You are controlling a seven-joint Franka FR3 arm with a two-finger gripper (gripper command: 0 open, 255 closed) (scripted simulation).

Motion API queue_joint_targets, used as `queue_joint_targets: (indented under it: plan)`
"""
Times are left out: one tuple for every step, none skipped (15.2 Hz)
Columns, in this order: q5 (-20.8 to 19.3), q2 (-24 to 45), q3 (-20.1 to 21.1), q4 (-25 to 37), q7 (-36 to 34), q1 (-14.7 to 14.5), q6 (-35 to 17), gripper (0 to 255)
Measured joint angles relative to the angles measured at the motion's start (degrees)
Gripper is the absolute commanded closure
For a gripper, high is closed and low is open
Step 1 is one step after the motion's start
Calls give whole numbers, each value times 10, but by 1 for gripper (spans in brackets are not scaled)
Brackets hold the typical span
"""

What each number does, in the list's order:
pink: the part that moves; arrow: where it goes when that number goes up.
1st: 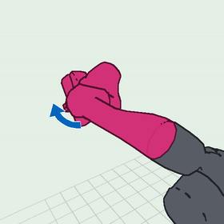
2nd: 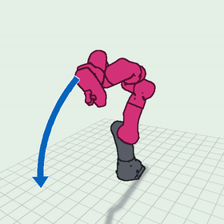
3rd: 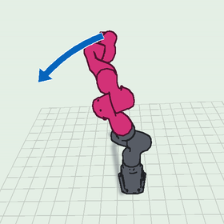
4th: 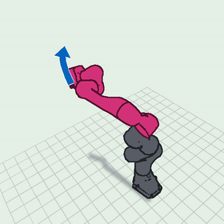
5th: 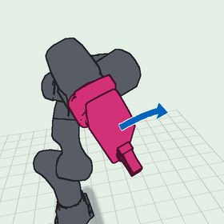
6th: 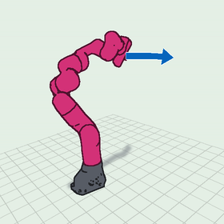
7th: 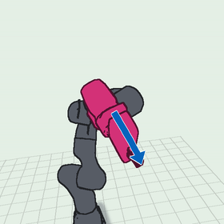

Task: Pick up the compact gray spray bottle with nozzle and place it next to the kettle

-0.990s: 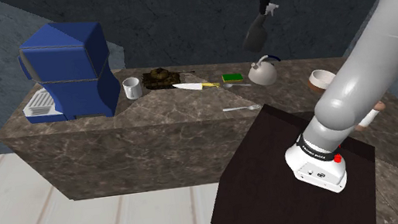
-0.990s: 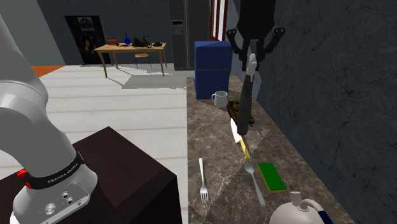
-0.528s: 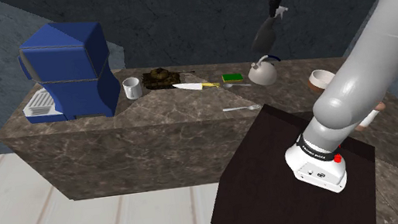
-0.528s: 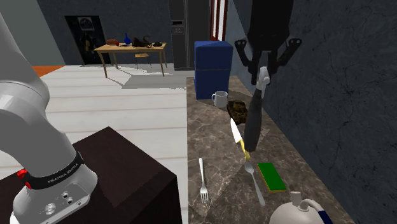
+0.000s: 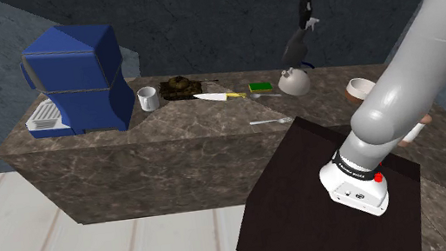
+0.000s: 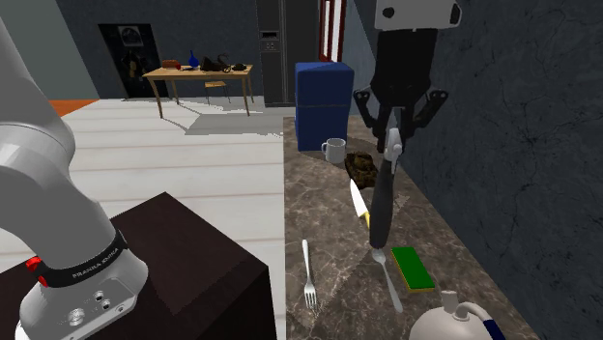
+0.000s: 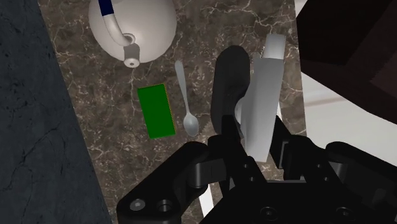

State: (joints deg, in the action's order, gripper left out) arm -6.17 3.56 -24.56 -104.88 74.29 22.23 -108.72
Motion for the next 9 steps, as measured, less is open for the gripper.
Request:
queue_joint_targets:
  plan:
    - [1,3,0,-3,0,0,-7,255]
    - [1,4,-1,-10,0,1,-14,255]
    - [2,6,0,-16,-1,1,-21,255]
    - [2,7,0,-23,-1,1,-30,255]
    - [2,8,0,-30,-2,1,-37,255]
    - [2,9,0,-36,-2,1,-44,255]
    - [3,12,-1,-40,-2,2,-51,255]
    - [3,12,-1,-48,-2,2,-59,255]
    - [4,14,-1,-55,-3,2,-68,255]
